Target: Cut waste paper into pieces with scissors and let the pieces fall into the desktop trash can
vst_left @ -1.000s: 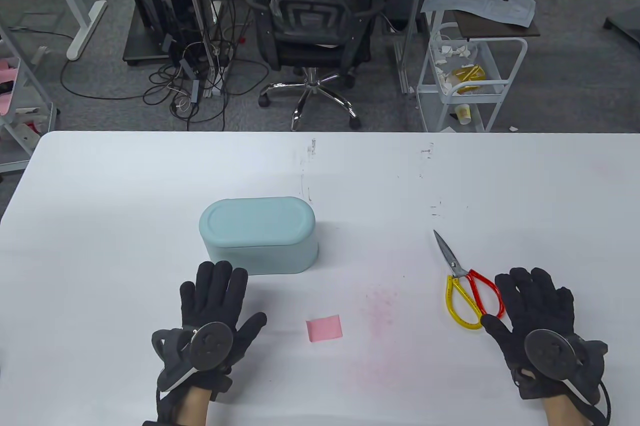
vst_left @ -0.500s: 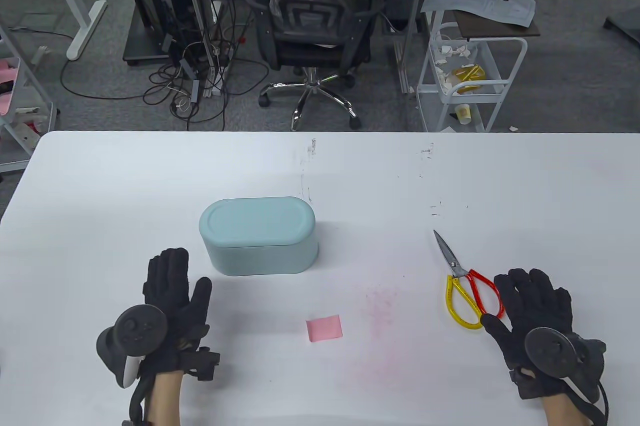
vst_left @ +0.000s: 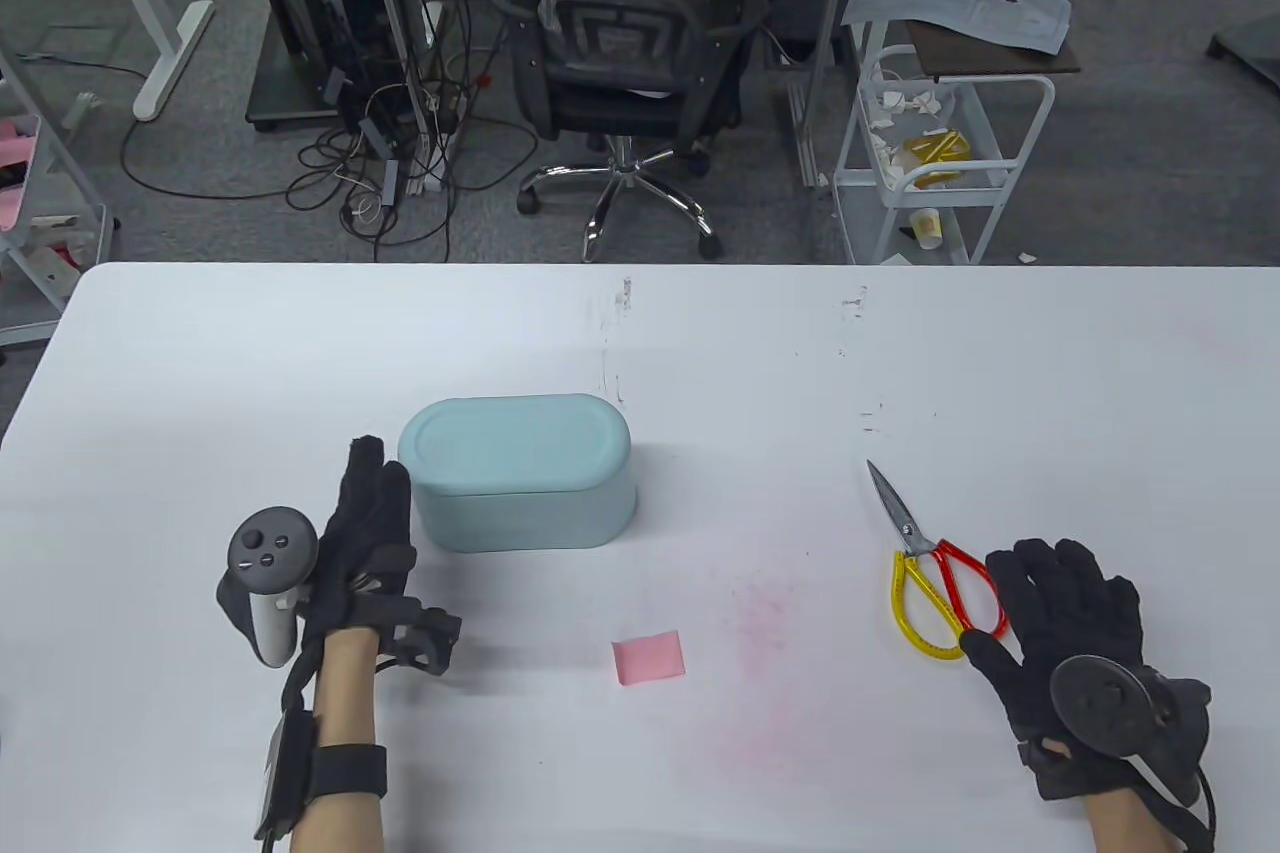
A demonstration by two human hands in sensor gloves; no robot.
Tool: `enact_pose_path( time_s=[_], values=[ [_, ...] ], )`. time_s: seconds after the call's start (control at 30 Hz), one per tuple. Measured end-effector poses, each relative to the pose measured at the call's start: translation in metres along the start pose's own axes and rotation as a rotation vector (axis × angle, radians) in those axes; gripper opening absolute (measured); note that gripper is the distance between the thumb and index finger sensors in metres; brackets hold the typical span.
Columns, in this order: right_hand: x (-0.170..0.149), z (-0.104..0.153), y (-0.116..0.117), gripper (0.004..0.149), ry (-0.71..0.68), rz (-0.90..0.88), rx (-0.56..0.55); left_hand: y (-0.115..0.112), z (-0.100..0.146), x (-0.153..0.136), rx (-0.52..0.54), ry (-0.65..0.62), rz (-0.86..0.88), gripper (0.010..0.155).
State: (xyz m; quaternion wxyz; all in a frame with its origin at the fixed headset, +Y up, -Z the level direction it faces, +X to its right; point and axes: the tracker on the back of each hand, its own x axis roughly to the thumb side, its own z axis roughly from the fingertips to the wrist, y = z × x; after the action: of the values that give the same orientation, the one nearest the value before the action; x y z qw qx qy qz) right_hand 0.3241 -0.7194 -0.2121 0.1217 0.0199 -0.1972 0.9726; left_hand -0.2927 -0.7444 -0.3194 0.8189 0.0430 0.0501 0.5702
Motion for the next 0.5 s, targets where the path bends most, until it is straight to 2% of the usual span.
enact_pose_path(
  time_s=[0.07, 0.13, 0.3, 0.5],
  values=[
    [0.001, 0.000, 0.000, 0.083, -0.004, 0.001, 0.003, -0.009, -0.004, 0.000, -0.023, 0.003, 0.022, 0.097],
    [0.001, 0.000, 0.001, 0.083, -0.008, 0.000, 0.004, -0.012, -0.005, 0.000, 0.006, -0.011, 0.045, 0.098],
    [0.001, 0.000, 0.001, 0.084, -0.014, -0.009, 0.000, -0.018, -0.006, -0.001, -0.031, -0.021, 0.072, 0.097],
    [0.001, 0.001, 0.001, 0.083, -0.014, -0.012, -0.003, -0.038, -0.005, 0.005, -0.077, -0.038, 0.064, 0.096]
  ],
)
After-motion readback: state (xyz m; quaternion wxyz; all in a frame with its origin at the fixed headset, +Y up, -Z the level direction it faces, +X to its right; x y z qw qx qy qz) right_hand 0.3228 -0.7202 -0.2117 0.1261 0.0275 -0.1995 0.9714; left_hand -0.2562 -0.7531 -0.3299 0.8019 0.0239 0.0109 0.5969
